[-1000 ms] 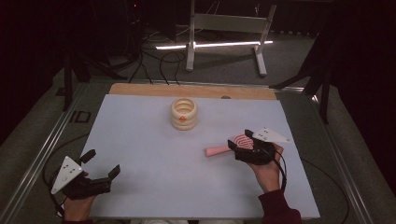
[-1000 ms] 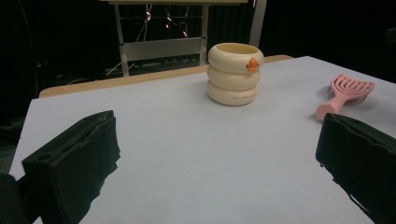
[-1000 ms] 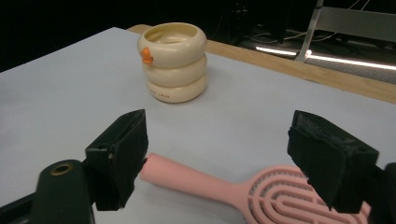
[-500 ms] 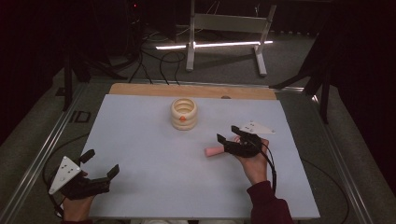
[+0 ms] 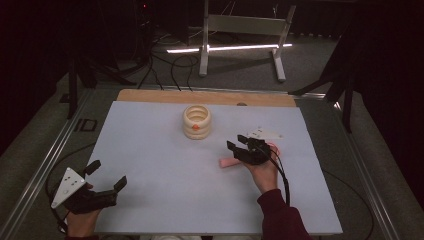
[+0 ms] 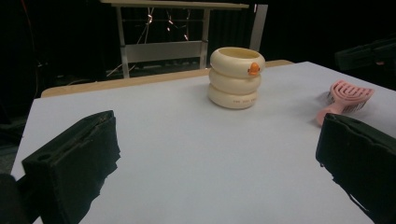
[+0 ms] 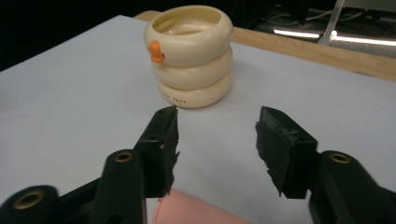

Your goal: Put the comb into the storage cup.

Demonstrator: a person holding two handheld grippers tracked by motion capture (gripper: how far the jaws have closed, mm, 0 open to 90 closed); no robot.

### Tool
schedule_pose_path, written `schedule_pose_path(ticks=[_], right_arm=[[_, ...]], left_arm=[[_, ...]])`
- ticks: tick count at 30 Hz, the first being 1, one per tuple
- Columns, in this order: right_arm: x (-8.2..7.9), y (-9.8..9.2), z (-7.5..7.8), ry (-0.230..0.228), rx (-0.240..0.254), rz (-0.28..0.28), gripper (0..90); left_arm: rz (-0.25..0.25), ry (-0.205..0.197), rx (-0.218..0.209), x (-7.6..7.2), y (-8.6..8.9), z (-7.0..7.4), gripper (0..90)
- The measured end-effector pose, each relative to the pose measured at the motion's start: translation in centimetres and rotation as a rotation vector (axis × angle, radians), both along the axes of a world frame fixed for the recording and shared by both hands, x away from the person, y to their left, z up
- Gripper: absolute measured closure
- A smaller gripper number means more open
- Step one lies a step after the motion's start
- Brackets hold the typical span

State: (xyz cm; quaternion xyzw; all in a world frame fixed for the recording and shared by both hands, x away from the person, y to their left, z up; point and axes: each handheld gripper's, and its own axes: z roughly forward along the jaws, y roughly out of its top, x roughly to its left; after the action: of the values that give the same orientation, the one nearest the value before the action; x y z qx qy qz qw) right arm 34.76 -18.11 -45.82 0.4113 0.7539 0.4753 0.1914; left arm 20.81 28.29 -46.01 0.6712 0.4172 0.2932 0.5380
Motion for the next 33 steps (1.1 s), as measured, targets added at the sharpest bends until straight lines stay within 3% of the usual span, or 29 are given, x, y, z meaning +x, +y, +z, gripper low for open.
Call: schedule_pose_path(ticks=[3, 8, 22, 33], right_arm=[[0.4, 0.4, -0.4, 0.031, -0.028, -0.023, 61.8], [0.7, 1.1, -1.0, 0.045, -0.041, -0.011, 89.4], [2.1, 2.8, -2.9, 0.143, -0.125, 0.011, 89.9], [2.0, 3.4, -3.8, 0.195, -0.19, 0.05, 89.7]], left_arm=[[0.001, -0.001, 0.0, 0.0, 0.0, 0.0, 0.3], [0.003, 0.001, -0.001, 0.0, 0.0, 0.0, 0.3], [0.012, -0.004, -0.002, -0.1, 0.1, 0.0, 0.3], [0.019, -0.008, -0.004, -0.1, 0.2, 0.1, 0.3]])
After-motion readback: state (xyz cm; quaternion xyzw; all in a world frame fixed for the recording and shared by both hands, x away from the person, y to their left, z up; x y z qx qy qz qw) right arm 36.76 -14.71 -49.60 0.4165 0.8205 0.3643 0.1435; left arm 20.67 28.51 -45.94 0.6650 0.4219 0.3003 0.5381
